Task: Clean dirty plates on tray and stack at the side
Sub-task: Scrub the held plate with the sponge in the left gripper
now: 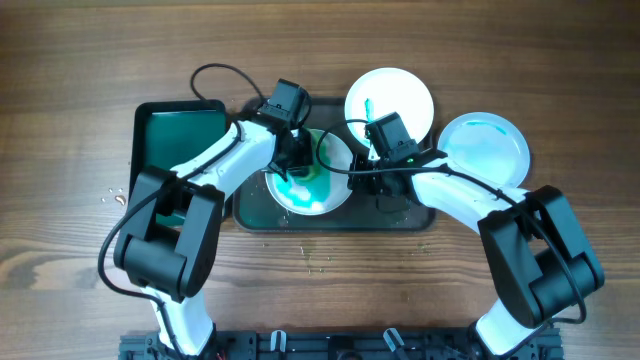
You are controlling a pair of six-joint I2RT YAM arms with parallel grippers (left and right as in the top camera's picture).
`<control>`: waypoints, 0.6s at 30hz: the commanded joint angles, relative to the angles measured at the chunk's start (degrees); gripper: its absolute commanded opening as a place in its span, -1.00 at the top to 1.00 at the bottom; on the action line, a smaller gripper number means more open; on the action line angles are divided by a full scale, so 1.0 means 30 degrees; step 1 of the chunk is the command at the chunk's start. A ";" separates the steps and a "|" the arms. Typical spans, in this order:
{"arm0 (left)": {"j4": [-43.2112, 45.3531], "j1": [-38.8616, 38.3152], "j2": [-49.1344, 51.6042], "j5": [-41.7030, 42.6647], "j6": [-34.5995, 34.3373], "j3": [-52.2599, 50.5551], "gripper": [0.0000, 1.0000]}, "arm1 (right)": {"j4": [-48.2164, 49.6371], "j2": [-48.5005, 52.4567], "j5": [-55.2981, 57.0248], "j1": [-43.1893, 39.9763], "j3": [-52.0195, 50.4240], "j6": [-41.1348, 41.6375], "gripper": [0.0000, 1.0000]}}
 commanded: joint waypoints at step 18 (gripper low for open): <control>-0.3271 0.0423 0.0437 1.0622 0.7577 -0.0430 0.92 | -0.0138 0.0248 -0.0466 -0.0036 0.0182 -0.0532 0.91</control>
